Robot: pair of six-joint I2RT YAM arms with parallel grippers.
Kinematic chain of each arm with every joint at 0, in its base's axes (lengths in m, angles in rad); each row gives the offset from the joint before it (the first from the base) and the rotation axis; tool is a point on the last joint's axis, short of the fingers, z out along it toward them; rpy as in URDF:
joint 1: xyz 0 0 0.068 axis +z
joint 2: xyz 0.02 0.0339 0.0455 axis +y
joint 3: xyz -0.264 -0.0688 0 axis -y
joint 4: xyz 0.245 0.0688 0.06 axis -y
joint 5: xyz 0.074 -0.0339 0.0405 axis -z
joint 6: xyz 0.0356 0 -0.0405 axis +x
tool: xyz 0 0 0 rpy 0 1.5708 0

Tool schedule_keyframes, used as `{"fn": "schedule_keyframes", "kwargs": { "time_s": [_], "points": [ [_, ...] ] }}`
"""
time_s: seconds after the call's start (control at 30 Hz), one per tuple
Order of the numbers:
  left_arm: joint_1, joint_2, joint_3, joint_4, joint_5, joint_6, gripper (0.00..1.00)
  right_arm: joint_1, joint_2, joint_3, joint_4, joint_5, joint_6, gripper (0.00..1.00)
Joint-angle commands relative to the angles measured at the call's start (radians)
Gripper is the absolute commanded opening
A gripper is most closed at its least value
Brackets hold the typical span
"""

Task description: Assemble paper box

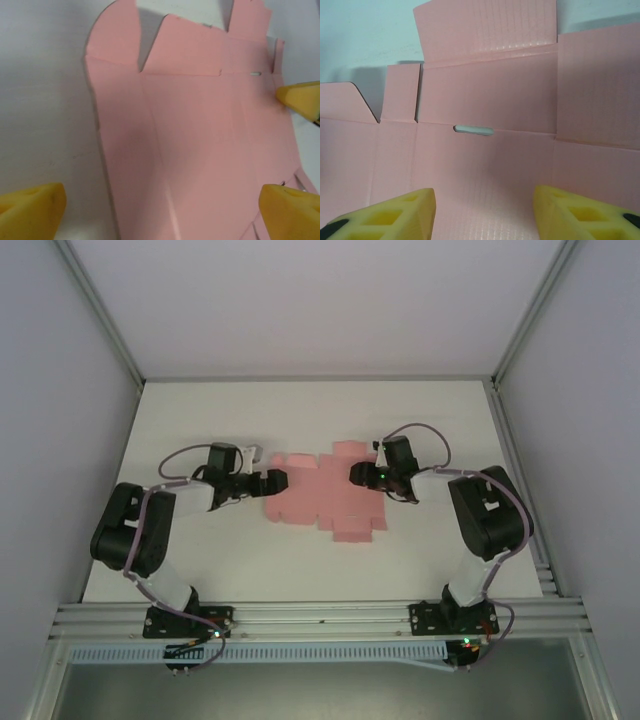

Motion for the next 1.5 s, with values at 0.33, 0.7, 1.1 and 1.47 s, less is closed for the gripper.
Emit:
{"fn": "schedule_keyframes", "kwargs": {
  "time_s": [0.33, 0.7, 1.1, 1.47],
  "points": [
    [-0.046, -0.015, -0.006, 0.215, 0.147, -0.095, 0.00, -0.031, -0.060, -0.052, -0.083, -0.032, 0.008, 0.62],
    [-0.046, -0.347, 0.034, 0.151, 0.150, -0.051, 0.00, -0.191, -0.508, -0.065, -0.151, -0.134, -0.032, 0.95],
    [-0.048, -0.656, -0.012, 0.223, 0.200, -0.120, 0.00, -0.335, -0.544, -0.166, 0.222, -0.648, 0.152, 0.80],
    [-0.046, -0.691, -0.024, 0.249, 0.187, -0.161, 0.00, -0.293, -0.512, -0.239, 0.662, -0.793, 0.366, 0.55]
  ]
}}
